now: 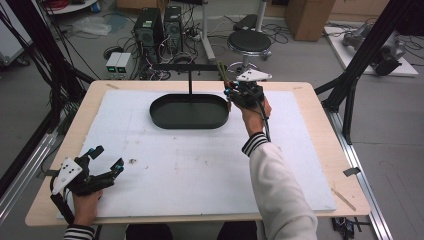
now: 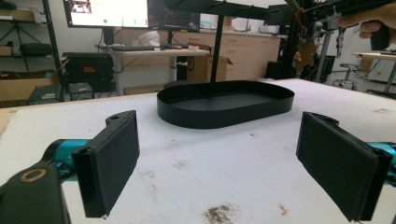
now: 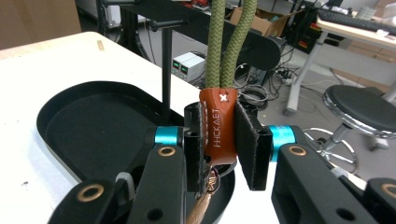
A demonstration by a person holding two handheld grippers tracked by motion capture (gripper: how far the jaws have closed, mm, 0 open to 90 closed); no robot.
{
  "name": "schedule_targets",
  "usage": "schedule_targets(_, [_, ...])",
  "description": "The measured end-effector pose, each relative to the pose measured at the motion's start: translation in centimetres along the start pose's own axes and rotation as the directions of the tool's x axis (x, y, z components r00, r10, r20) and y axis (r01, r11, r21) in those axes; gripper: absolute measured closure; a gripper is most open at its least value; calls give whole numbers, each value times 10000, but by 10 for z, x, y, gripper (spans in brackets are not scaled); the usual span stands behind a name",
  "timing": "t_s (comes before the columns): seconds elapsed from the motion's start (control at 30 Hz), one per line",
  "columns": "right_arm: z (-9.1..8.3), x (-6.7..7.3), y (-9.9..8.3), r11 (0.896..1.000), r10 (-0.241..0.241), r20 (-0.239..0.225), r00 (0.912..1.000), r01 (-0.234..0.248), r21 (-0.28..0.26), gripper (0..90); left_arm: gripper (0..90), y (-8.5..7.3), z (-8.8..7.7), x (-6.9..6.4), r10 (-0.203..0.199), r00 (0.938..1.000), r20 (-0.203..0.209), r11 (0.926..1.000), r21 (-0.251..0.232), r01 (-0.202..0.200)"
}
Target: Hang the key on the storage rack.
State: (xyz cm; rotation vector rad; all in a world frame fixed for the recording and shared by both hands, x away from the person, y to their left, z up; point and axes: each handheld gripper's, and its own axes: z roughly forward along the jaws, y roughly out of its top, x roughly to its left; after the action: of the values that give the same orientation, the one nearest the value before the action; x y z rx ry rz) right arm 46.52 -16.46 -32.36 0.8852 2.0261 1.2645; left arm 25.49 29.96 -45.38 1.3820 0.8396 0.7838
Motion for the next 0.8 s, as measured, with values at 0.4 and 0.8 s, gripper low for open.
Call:
schedule_targets(0.4, [15,1,-6,9995,-53,154,9999,49,311,739,138,0,0,0,7,10000,5,10000,3,-7])
schedule_targets(0.8, [20,5,-7,9983,-275,470,9985,251,517,739,138,0,0,0,33,10000,10,10000,-8,-33])
